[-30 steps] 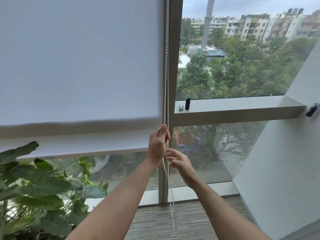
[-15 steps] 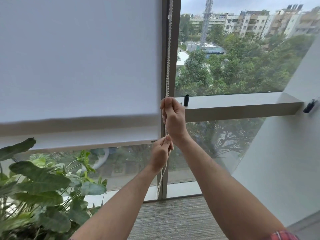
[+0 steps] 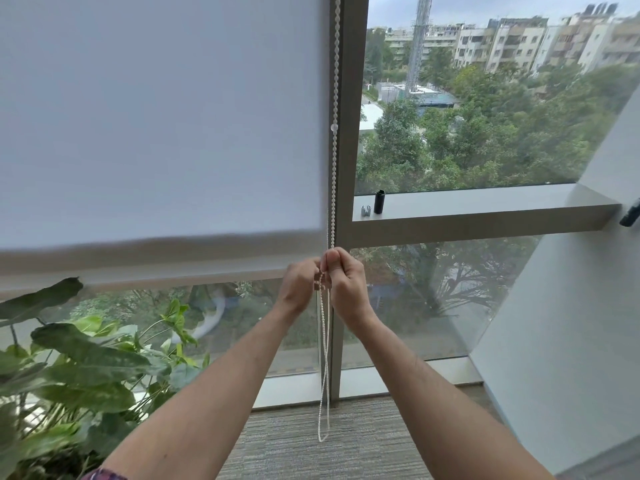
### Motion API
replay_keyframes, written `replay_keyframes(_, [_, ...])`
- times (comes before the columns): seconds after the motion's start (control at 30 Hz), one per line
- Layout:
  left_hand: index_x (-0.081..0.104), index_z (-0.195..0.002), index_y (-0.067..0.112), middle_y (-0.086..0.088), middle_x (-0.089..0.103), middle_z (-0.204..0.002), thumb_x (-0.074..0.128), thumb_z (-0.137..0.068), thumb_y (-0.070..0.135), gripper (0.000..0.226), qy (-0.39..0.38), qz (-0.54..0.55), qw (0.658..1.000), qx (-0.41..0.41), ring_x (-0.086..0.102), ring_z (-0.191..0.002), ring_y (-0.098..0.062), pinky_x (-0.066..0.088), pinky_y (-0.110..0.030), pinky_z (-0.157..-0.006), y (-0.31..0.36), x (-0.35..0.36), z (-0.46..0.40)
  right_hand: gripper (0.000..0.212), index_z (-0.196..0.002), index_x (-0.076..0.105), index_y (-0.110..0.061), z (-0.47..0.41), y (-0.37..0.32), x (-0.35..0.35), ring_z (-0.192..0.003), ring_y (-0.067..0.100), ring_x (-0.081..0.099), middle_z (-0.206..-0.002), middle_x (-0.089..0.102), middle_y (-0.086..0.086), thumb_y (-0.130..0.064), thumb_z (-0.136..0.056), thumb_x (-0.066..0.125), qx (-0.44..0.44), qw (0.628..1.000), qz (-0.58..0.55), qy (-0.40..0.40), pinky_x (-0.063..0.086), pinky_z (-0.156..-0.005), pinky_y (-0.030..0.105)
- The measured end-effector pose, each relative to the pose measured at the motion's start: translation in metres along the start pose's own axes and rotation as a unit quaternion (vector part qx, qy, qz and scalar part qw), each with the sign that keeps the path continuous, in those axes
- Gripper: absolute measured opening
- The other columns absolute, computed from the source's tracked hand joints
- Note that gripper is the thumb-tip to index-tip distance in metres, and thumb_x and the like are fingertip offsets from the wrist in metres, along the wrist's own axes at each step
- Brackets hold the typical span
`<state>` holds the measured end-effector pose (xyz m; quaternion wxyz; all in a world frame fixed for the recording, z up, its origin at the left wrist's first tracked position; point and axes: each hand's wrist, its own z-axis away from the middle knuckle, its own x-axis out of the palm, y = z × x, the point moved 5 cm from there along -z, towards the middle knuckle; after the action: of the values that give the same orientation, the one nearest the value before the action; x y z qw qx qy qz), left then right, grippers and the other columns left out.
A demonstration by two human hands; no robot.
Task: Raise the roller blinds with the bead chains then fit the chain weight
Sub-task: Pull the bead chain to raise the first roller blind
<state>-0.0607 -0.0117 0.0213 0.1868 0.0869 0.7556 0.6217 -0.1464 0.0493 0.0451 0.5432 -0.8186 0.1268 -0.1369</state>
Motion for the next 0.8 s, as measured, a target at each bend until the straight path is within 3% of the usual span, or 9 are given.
replay_keyframes(0.1, [0.072,-0.074,0.014,0.0,0.068,-0.071,0.041,-0.08,0.021,0.032,0.046,0.018,0.999,0.004,0.059,-0.067,-0.01,0.046,-0.025,-0.063,0.023,-0.004,-0.003,0.038,-0.064,0.049,-0.027,0.005,0.007,0.003,-0.05,-0.001,0.037,-0.052,0.047,-0.018,-0.016,-0.099,0.044,-0.001,0.999,0.032,-0.003,0.03,-0.051,0.014])
replay_keyframes(0.23, [0.068,-0.098,0.006,-0.01,0.068,-0.081,0.038,-0.088,0.024,0.037,0.028,0.196,0.98,0.009,0.064,-0.077,-0.026,0.051,-0.042,-0.076,0.058,0.001,-0.005,0.039,-0.061,0.05,-0.032,0.019,0.028,0.001,-0.053,0.004,0.033,-0.055,0.042,-0.014,-0.022,-0.098,0.044,0.024,0.998,0.055,-0.003,0.028,-0.052,0.023])
replay_keyframes(0.4, [0.065,-0.11,0.004,-0.007,0.066,-0.074,0.031,-0.102,0.045,0.054,-0.041,0.234,0.964,0.123,0.063,-0.064,-0.024,0.053,-0.036,-0.061,0.104,0.009,-0.006,0.037,-0.065,0.049,-0.025,0.04,0.062,-0.009,-0.053,0.006,0.032,-0.057,0.039,-0.013,-0.024,-0.101,0.044,0.075,0.995,0.07,-0.021,0.028,-0.053,0.027])
replay_keyframes(0.53, [0.068,-0.087,0.014,0.009,0.041,-0.052,0.035,-0.103,0.042,0.046,-0.028,0.222,0.964,0.145,0.033,-0.043,-0.009,0.028,-0.024,-0.044,0.107,0.019,-0.003,0.037,-0.065,0.049,-0.023,0.049,0.077,-0.017,-0.053,0.005,0.033,-0.056,0.04,-0.014,-0.019,-0.102,0.043,0.096,0.992,0.081,-0.027,0.028,-0.054,0.028])
replay_keyframes(0.63, [0.063,-0.07,0.024,0.016,0.035,-0.047,0.036,-0.103,0.039,0.045,0.014,0.218,0.964,0.149,0.027,-0.039,-0.004,0.026,-0.018,-0.04,0.102,0.018,-0.002,0.037,-0.065,0.05,-0.025,0.051,0.078,-0.014,-0.05,0.003,0.032,-0.052,0.04,-0.015,-0.022,-0.102,0.043,0.098,0.991,0.08,-0.043,0.027,-0.052,0.024])
replay_keyframes(0.8, [0.057,-0.064,0.029,0.015,0.036,-0.043,0.04,-0.101,0.041,0.042,0.033,0.198,0.967,0.157,0.027,-0.037,-0.006,0.025,-0.021,-0.038,0.103,0.019,-0.002,0.039,-0.067,0.054,-0.028,0.048,0.079,-0.008,-0.049,0.005,0.033,-0.054,0.041,-0.015,-0.026,-0.104,0.043,0.138,0.985,0.056,-0.092,0.028,-0.048,0.024])
